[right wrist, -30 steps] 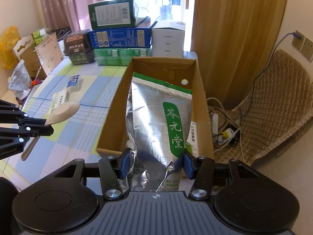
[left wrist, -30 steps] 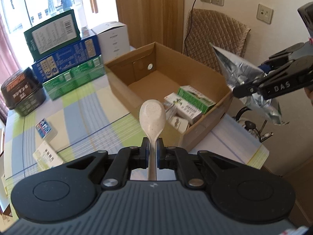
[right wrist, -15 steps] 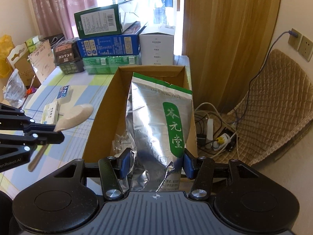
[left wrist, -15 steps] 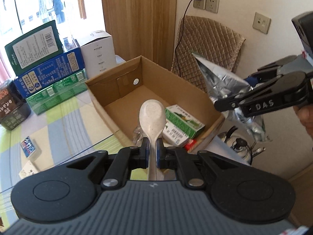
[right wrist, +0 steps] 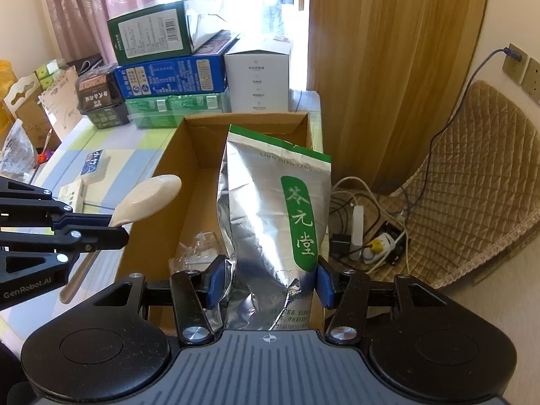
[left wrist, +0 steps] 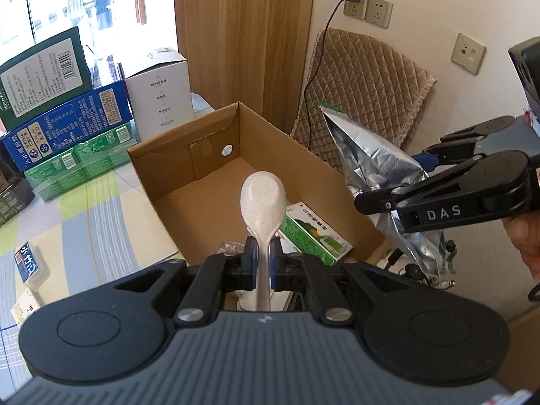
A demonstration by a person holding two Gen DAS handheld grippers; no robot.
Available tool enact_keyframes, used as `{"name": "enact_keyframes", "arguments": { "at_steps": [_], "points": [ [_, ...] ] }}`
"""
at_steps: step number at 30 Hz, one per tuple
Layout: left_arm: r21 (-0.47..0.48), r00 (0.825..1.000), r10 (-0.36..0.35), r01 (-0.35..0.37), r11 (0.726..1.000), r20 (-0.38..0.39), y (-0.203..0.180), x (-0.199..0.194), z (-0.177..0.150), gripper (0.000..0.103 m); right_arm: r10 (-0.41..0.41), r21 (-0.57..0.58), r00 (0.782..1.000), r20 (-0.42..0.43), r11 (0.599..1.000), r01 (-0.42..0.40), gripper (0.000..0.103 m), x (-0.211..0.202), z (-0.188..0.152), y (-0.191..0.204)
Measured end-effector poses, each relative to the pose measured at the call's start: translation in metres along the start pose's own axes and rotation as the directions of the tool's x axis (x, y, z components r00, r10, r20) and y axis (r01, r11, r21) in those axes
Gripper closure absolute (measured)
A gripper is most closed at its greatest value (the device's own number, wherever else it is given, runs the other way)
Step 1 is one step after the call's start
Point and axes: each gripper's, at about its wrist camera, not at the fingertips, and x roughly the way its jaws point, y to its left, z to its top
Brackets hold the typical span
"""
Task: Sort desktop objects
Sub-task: 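Open the left tool to drop the spoon while the right tool drops the tea bag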
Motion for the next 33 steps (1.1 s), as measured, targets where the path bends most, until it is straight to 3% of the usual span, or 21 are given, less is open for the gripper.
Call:
{"name": "enact_keyframes", "arguments": {
  "at_steps": [16,28,33],
  "points": [
    [-0.047,1.000,-0.012,0.012,0.999,-0.014,0.008,0.038,0.016,0.099,0.012,-0.004,1.000,-0.023,1.000,-0.012,0.053,0.038,0.019,-0.006],
    [-0.140,1.000,-0.021,0.019,0.990,-0.014,0.030,0.062,0.028,0.099,0.020,0.026,0.999,-0.026,0.999,-0.019,0.053,0.060,0.030,-0.014],
    [-0.155,1.000,-0.010,0.008,0.988,-0.010,0.036,0.069,0.026,0.091,0.017,0.033,0.999,-0.039,0.999,-0.016,0.053,0.068,0.030,-0.015]
  ]
}}
